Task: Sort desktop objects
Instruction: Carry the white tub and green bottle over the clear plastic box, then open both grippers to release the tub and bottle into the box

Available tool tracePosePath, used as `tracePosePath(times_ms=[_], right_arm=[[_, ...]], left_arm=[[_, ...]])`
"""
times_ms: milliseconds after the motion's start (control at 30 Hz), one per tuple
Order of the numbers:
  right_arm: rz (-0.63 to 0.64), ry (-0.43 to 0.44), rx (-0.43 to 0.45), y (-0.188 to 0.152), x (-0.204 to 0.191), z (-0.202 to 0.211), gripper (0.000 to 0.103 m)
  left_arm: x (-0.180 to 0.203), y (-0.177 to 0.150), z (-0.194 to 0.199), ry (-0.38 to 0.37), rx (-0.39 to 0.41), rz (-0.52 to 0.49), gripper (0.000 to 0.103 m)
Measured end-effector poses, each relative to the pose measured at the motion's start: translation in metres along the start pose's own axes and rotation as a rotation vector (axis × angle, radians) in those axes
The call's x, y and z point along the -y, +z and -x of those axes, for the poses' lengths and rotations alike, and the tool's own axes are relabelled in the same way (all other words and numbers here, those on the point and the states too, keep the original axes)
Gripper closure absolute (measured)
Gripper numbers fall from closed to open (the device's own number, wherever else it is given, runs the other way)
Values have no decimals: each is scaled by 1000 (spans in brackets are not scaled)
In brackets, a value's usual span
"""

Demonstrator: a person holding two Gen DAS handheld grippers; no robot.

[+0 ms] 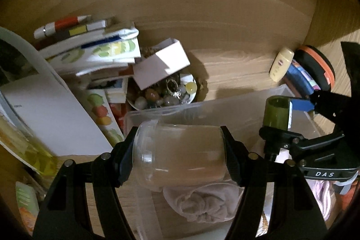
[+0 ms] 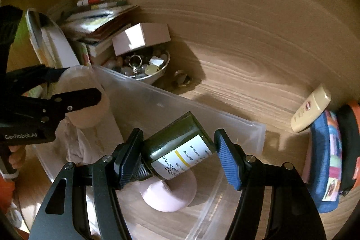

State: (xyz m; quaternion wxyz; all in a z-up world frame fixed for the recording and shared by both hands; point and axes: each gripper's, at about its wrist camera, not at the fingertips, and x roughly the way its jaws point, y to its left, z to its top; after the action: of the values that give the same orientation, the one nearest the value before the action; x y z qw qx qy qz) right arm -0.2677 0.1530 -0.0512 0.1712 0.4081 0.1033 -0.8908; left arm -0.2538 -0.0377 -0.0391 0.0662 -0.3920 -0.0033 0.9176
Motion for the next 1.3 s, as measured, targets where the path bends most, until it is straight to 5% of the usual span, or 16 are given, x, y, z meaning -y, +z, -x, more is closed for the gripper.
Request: tracePosePath(times_ms=[567,1033,1300], right_arm=[[124,-96,-172,-4,-24,-26,43],[74,-114,-133,-3,-20,-15,32],[73,-157,-92,-5,-23,2,29]], left_arm=[[3,-4,-9,-20,-39,-31,35],[4,-1,2,-55,-8,-43,31],[18,-2,14,-13,17,-95,27]])
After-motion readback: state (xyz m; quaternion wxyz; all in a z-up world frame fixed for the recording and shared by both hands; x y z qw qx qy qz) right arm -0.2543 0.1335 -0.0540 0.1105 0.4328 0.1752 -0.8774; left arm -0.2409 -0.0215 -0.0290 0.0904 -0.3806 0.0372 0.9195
